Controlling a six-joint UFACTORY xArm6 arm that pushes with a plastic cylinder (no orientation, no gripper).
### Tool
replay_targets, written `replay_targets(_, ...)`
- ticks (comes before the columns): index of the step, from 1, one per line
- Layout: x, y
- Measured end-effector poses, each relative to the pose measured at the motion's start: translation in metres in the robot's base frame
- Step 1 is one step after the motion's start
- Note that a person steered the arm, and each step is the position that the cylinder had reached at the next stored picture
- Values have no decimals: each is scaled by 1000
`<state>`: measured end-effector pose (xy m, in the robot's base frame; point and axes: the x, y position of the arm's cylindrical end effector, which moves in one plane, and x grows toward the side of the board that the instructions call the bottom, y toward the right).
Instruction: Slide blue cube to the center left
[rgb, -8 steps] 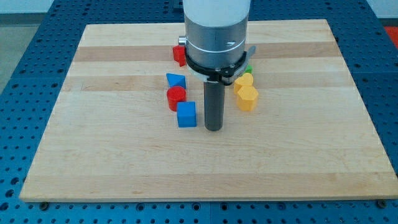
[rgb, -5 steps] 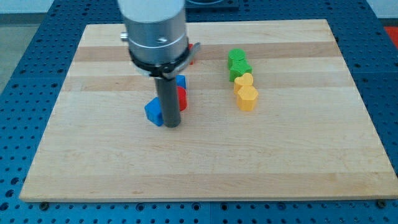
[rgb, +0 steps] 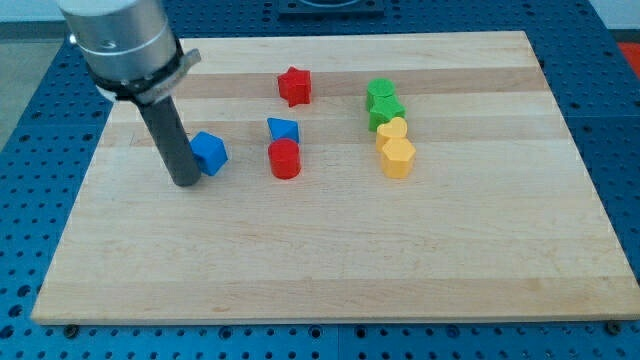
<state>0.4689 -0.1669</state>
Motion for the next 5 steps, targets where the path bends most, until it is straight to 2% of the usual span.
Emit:
replay_targets(1,23,24)
replay_targets(5,-37,31)
